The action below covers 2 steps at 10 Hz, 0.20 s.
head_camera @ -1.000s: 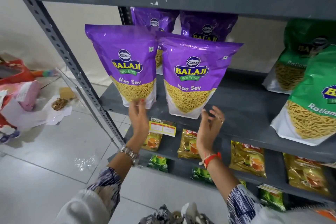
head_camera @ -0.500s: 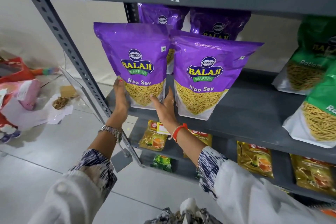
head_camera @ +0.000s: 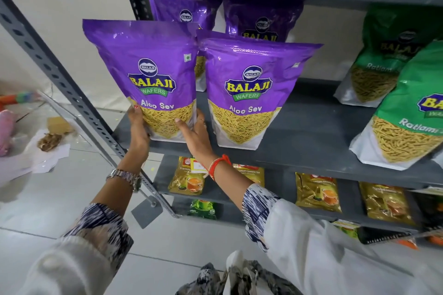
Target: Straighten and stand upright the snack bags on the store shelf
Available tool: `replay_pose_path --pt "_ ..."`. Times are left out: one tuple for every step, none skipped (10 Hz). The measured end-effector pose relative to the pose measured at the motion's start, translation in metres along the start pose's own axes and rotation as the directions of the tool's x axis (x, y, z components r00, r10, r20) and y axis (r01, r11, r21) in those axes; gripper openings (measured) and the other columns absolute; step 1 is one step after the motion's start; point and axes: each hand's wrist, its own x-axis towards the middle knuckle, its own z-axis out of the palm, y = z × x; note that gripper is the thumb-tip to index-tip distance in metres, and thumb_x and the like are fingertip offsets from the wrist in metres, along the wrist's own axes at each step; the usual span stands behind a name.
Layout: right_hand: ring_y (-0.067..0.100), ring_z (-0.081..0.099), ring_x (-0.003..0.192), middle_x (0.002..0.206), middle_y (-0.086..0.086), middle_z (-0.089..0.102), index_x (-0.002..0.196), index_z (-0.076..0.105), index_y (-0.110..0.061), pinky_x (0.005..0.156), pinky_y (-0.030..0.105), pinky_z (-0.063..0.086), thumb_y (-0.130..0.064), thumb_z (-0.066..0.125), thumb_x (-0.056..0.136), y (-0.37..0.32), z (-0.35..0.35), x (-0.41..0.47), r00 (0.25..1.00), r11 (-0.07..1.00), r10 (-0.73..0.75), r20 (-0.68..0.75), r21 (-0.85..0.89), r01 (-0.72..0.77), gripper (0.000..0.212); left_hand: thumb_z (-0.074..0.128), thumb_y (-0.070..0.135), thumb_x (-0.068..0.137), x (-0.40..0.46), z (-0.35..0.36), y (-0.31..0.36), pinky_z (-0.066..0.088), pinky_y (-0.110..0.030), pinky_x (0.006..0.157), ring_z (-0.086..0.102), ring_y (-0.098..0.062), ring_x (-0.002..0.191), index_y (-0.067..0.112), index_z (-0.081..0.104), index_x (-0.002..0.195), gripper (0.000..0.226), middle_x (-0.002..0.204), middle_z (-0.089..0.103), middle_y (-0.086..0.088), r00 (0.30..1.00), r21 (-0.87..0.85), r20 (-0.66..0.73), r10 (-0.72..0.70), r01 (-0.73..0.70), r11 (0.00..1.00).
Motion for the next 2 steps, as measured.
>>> replay_pose_path --pt "0.021 0.041 0.133 0.145 0.011 0.043 0.139 0.033 -0.007 0.111 0.040 0.037 -0.047 0.063 0.077 -0.003 0.000 -0.008 1.000 0.999 0.013 -0.028 -0.045 -0.014 0.080 0.036 0.053 0.083 -0.003 -0.001 0.002 0.039 -0.025 0.062 0.050 -0.009 0.074 0.014 0.042 0.118 0.053 0.088 0.053 0.006 0.999 -0.053 -0.042 -0.017 0.015 0.998" --pt "0.021 0.035 0.135 0.147 0.015 0.038 0.133 0.038 0.003 0.111 0.032 0.028 -0.029 0.061 0.084 -0.007 -0.007 -0.029 0.999 0.999 -0.028 -0.033 -0.044 0.027 0.063 0.031 0.037 0.089 -0.026 0.010 0.006 0.044 -0.028 0.071 0.055 -0.012 0.088 0.017 0.038 0.128 0.045 0.100 0.056 0.005 0.984 -0.063 -0.176 0.040 -0.052 0.997"
